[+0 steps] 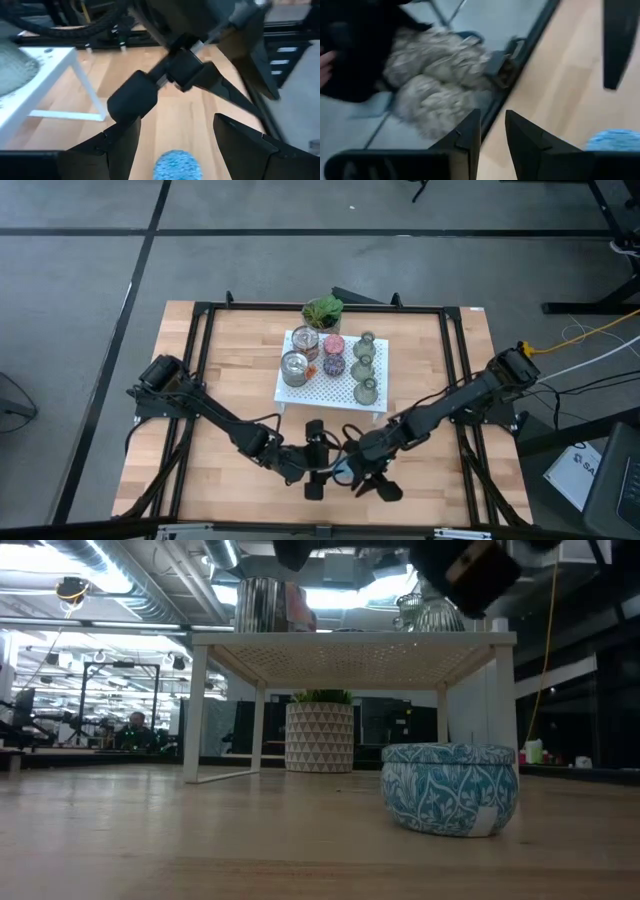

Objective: Stock candles and vases on shelf
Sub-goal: Align the blue patterned scented candle with the other scented candle on the shelf

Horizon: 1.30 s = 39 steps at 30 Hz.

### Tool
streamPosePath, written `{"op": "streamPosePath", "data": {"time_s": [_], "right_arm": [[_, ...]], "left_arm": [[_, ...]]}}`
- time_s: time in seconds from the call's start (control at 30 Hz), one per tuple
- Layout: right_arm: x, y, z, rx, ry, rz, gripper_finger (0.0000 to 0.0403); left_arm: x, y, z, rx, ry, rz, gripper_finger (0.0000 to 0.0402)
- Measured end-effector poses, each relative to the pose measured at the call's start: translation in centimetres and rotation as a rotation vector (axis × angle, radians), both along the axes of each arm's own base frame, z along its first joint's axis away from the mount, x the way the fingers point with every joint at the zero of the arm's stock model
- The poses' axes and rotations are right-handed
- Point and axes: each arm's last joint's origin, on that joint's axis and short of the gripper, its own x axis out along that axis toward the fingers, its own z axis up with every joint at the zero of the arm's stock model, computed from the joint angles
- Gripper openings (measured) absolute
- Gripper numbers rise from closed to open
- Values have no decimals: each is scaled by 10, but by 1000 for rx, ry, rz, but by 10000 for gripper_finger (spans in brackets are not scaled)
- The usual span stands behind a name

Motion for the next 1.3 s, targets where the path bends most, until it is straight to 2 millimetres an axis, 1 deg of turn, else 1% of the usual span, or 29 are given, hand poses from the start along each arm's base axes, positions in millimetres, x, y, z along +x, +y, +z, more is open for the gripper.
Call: {"op": "streamPosePath", "data": {"time_s": [0.07,0.13,0.3,0.43,0.5,0.6,0.67,0.8,0.9,0.97,1.07,1.17,1.3], "right_arm": [[1,2,9,22,33,41,93],[3,3,15,40,64,36,93],[5,4,20,83,118,-22,93],[7,2,18,26,90,-125,93],[9,-2,18,17,95,-157,93],[3,-4,22,-73,52,-177,93],[-9,-1,33,-161,-24,-201,93],[-44,4,62,-325,-180,-247,93],[-73,2,71,-412,-277,-307,93],[-94,-1,71,-433,-313,-323,94],[-120,-10,68,-394,-376,-312,94],[-139,-22,63,-359,-481,-279,94],[-160,-38,46,-325,-587,-163,94]], "left_arm": [[0,-1,2,-7,-5,-12,249],[0,-1,3,-10,-11,-13,249],[0,-1,3,-7,-7,-9,249],[0,0,3,4,-9,13,249],[0,1,2,9,-15,33,249],[2,0,5,-8,-51,40,249],[2,0,7,-17,-67,41,249],[2,0,7,-17,-66,41,249],[2,0,7,-16,-66,40,249],[3,0,7,-17,-67,42,249],[3,1,7,-17,-69,44,249],[4,2,8,-18,-74,49,249],[6,4,11,-49,-106,65,249]]}}
